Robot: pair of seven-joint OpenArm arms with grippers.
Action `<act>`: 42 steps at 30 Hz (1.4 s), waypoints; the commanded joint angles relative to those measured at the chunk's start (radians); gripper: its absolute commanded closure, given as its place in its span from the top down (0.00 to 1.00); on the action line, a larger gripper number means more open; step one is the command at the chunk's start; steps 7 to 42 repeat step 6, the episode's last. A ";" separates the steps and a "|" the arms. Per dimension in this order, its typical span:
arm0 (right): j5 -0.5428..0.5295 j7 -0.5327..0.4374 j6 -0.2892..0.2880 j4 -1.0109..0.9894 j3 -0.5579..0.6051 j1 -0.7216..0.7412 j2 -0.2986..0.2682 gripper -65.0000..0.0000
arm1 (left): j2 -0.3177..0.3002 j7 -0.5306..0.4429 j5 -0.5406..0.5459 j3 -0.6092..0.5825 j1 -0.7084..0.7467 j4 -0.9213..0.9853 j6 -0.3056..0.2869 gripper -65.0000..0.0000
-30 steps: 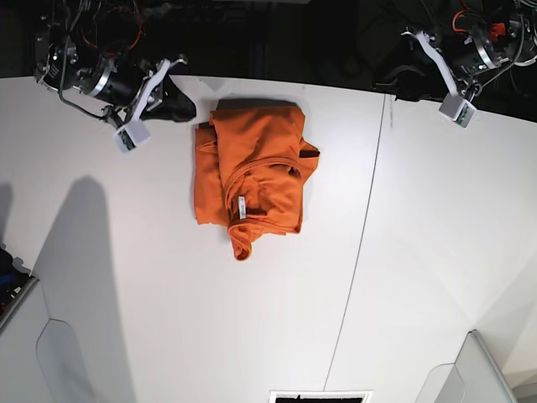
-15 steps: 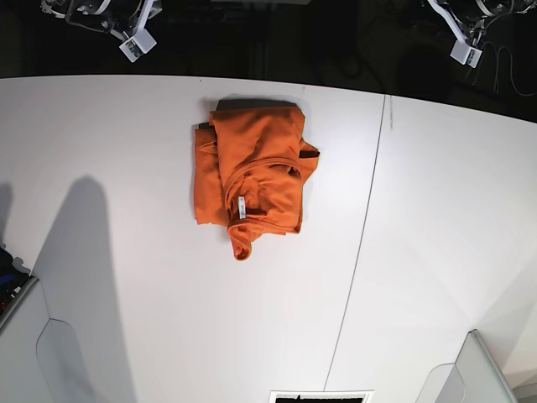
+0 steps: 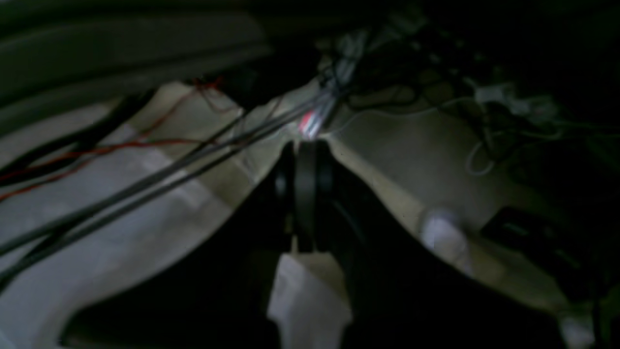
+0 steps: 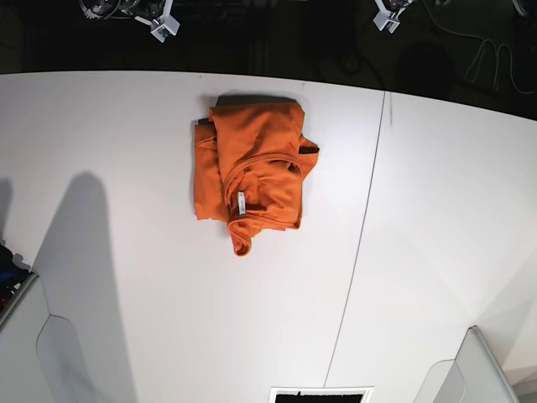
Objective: Layout the t-shirt on the table in an organized manner, then fold the t-shirt properly
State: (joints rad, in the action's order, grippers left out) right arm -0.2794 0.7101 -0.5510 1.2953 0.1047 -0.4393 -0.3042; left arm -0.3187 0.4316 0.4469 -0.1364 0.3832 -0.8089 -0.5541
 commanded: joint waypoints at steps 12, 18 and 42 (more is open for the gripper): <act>0.010 0.000 0.005 -0.171 0.003 0.079 0.029 0.00 | 0.009 -0.017 -0.040 -0.130 -0.101 0.115 0.103 0.60; 0.010 0.000 0.005 -0.171 0.003 0.079 0.029 0.00 | 0.009 -0.017 -0.040 -0.130 -0.101 0.115 0.103 0.60; 0.010 0.000 0.005 -0.171 0.003 0.079 0.029 0.00 | 0.009 -0.017 -0.040 -0.130 -0.101 0.115 0.103 0.60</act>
